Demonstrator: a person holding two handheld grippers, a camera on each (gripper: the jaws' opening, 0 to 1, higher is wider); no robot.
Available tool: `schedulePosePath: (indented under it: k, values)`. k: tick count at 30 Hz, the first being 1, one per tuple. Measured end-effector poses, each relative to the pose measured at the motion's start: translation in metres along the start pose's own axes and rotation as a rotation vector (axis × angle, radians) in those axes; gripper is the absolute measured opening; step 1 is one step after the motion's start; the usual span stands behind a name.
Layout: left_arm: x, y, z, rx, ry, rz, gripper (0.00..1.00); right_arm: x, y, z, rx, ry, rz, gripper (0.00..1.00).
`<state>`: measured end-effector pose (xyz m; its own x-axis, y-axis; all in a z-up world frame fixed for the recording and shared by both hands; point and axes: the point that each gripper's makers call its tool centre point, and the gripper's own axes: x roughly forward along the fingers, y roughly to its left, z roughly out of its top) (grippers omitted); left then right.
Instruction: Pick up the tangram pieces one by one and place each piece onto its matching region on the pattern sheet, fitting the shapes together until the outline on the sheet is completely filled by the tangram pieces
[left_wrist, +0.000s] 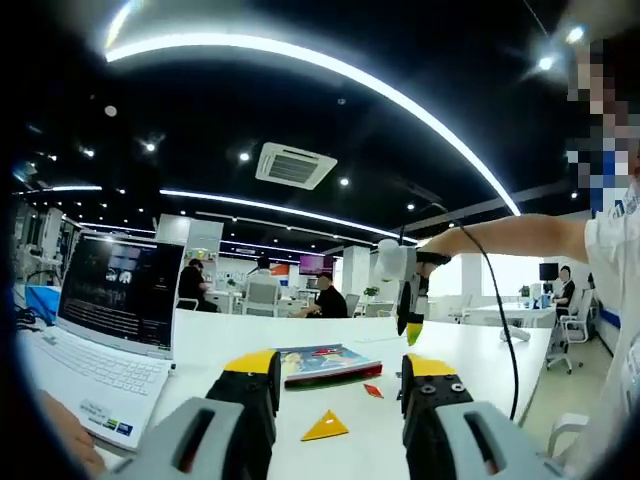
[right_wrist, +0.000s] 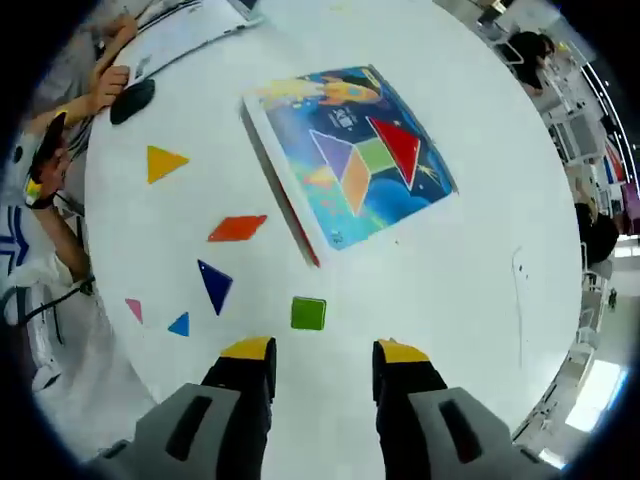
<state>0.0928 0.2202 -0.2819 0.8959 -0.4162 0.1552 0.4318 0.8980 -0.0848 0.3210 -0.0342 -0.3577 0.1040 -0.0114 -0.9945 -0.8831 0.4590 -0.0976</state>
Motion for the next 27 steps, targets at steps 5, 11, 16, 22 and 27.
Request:
schedulePosePath:
  k: [5,11,16,22,27]
  values:
    - [0.000,0.002,0.002,0.009,0.000,0.009,0.49,0.013,0.019,-0.005,0.000,-0.001,0.043,0.43]
    - [-0.002,0.004,0.003,0.011,-0.004,0.015,0.48,0.034,0.034,-0.015,0.010,0.015,0.038,0.41]
    - [-0.001,0.007,0.003,0.007,-0.002,0.027,0.48,0.051,0.032,-0.013,-0.011,0.036,0.061,0.41]
    - [0.003,0.002,0.000,0.014,0.013,0.013,0.48,0.064,0.029,-0.010,-0.015,0.028,0.077,0.39]
    - [0.004,0.004,-0.004,0.011,0.019,0.021,0.48,0.069,0.029,-0.009,-0.019,0.023,0.108,0.40]
